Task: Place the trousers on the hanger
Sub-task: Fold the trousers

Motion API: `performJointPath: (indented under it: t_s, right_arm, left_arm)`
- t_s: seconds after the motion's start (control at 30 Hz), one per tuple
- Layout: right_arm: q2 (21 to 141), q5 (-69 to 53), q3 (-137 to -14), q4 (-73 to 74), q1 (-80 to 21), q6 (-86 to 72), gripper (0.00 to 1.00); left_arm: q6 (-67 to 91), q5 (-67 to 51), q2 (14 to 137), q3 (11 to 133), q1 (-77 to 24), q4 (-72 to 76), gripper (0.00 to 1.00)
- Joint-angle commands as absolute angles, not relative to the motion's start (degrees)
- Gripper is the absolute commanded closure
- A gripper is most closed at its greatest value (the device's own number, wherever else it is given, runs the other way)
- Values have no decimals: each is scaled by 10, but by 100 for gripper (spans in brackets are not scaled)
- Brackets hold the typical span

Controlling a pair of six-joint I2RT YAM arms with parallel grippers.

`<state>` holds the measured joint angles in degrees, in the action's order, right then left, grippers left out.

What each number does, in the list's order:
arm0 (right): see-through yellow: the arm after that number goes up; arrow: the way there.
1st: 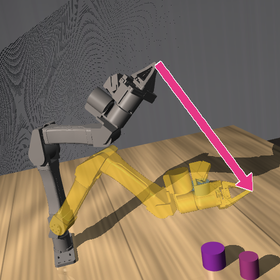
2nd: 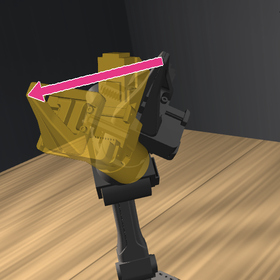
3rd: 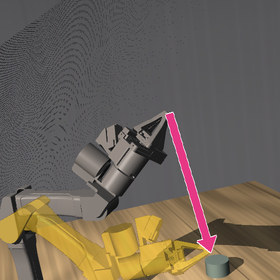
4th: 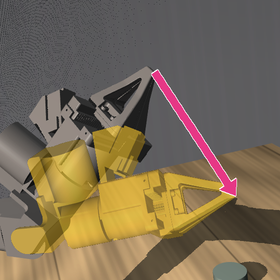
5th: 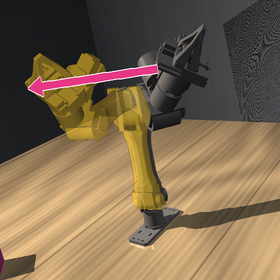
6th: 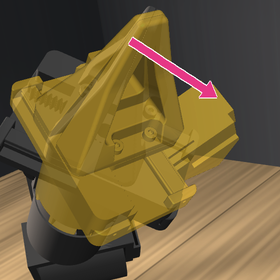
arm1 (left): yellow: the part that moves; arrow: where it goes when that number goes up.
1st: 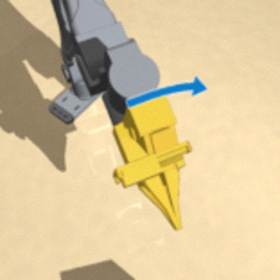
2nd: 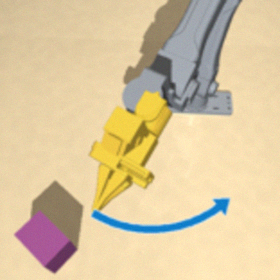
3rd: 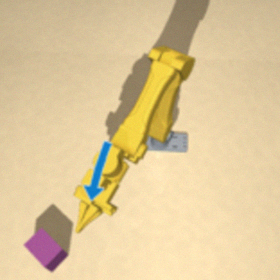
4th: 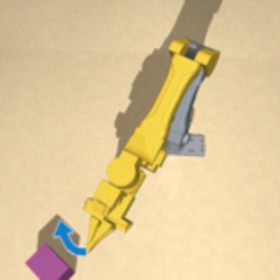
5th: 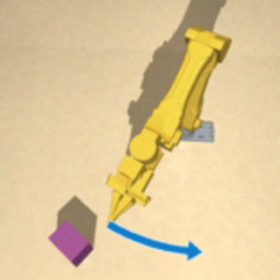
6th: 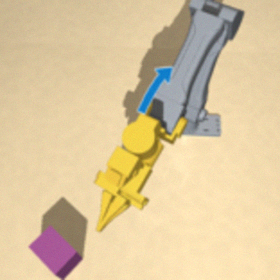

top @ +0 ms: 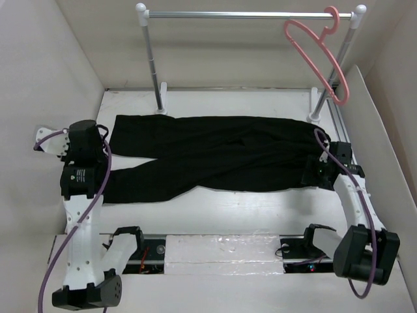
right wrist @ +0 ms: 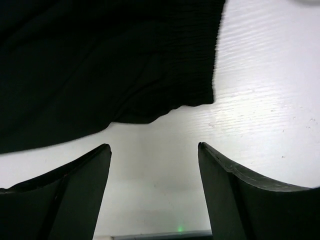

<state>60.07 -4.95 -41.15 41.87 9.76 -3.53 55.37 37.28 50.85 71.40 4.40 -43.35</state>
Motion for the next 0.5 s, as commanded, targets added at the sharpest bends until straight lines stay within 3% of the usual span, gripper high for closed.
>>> performJointPath:
  t_s: [0.0, 0.2, 0.33, 0.4, 0.43, 0.47]
  right_arm:
    - [622, -61, -394, 351, 160, -77, 24]
    - [672, -59, -370, 265, 187, -131, 25]
    - [701, -53, -357, 236, 187, -159, 49]
    - [707, -47, -357, 226, 192, -163, 68]
    - [711, -38, -359, 231, 199, -163, 84]
    - [709, -36, -366, 238, 213, -154, 91]
  left_arm:
    - [527, 254, 492, 663, 20, -312, 74]
    - [460, 151, 490, 508, -36, -201, 73]
    - [424, 76, 505, 424, -36, -169, 73]
    - [403, 73, 503, 400, -36, -161, 73]
    - [396, 73, 502, 399, -36, -162, 73]
    - [389, 76, 504, 402, -36, -163, 73]
